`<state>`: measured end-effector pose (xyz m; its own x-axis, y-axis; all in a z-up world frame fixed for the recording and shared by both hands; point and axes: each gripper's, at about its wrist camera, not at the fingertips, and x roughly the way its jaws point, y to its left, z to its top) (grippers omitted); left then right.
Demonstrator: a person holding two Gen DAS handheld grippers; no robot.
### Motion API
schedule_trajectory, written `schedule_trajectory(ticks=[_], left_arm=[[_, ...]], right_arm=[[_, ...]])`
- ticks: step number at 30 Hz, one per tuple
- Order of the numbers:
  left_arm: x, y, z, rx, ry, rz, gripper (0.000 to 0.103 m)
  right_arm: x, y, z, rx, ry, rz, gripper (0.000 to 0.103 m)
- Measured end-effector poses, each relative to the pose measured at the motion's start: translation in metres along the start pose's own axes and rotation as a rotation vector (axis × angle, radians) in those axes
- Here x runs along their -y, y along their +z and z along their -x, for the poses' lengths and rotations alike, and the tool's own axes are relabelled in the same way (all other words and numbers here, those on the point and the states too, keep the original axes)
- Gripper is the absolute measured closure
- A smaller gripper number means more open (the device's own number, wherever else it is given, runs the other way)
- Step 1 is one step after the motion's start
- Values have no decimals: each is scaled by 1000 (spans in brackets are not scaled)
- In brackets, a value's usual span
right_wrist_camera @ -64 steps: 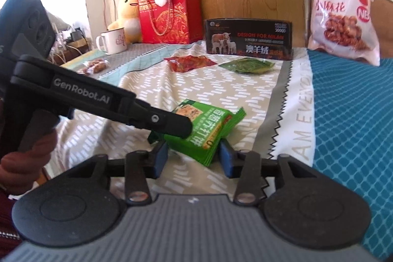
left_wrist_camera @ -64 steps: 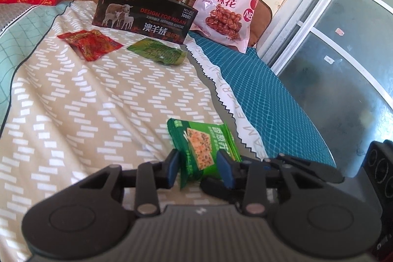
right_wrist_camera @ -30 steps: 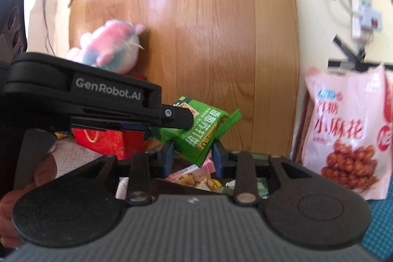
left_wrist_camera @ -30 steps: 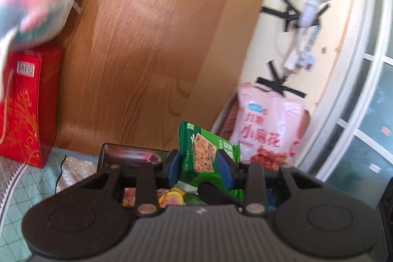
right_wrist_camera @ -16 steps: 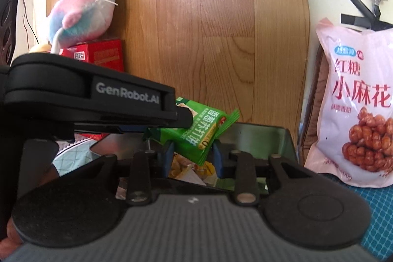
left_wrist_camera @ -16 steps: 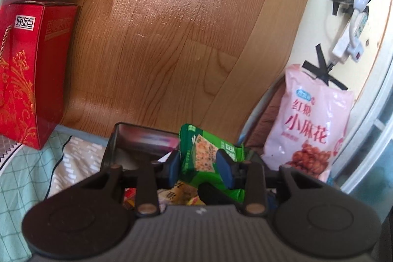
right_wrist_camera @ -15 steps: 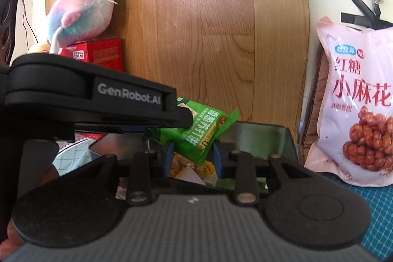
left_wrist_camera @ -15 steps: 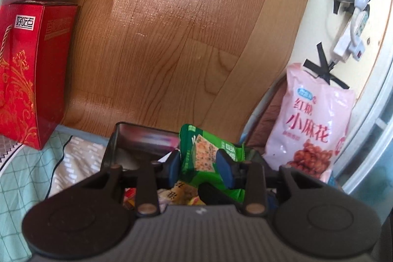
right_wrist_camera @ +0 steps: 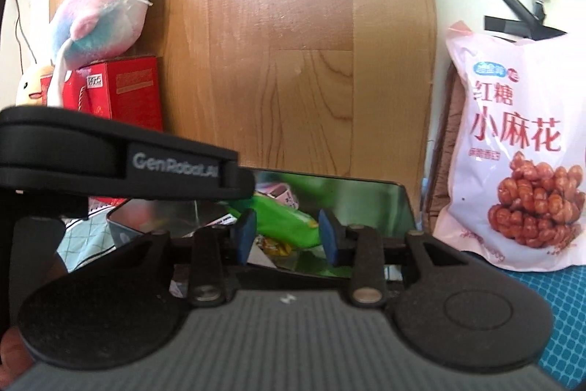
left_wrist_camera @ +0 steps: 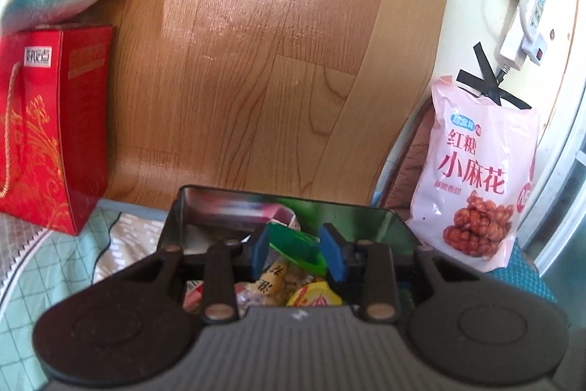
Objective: Organize snacks
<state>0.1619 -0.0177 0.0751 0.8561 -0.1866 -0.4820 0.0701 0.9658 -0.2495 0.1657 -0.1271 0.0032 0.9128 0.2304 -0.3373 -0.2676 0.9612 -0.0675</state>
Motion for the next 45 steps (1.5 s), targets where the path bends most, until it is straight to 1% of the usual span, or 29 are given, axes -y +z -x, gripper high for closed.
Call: schedule_trajectory(ticks=[4, 9, 11, 14, 17, 19, 21, 23, 27, 31, 33, 39, 45], left_arm=[[-2, 0, 7, 4, 4, 0, 72], [-6, -6, 25, 16, 8, -11, 72], [-9, -10, 37, 18, -6, -3, 72], [-17, -23, 60, 24, -38, 25, 72], [-24, -43, 80, 5, -42, 59, 72], [-24, -59, 92, -12, -18, 59, 72], [-19, -77, 103, -23, 18, 38, 72], [-13, -94, 113, -34, 40, 16, 72], [-4, -125, 127, -77, 65, -14, 72], [3, -145, 138, -89, 90, -58, 72], [7, -151, 141, -87, 108, -78, 72], [13, -160, 152, -79, 134, -101, 72], [13, -165, 161, -69, 147, -105, 71]], right_arm=[[8, -1, 10, 9, 3, -34, 62], [18, -9, 36, 30, 17, -86, 62], [23, -15, 50, 46, 17, -109, 60], [34, -28, 68, 39, 29, -168, 60], [40, -42, 77, -4, 40, -216, 60], [44, -53, 82, -45, 57, -262, 60], [41, -62, 87, -84, 66, -284, 60], [35, -70, 94, -106, 81, -284, 60], [15, -84, 112, -138, 108, -242, 60], [3, -98, 134, -153, 123, -219, 59], [-4, -105, 143, -160, 128, -206, 59], [-15, -114, 164, -145, 124, -174, 56], [-20, -116, 170, -150, 122, -145, 56]])
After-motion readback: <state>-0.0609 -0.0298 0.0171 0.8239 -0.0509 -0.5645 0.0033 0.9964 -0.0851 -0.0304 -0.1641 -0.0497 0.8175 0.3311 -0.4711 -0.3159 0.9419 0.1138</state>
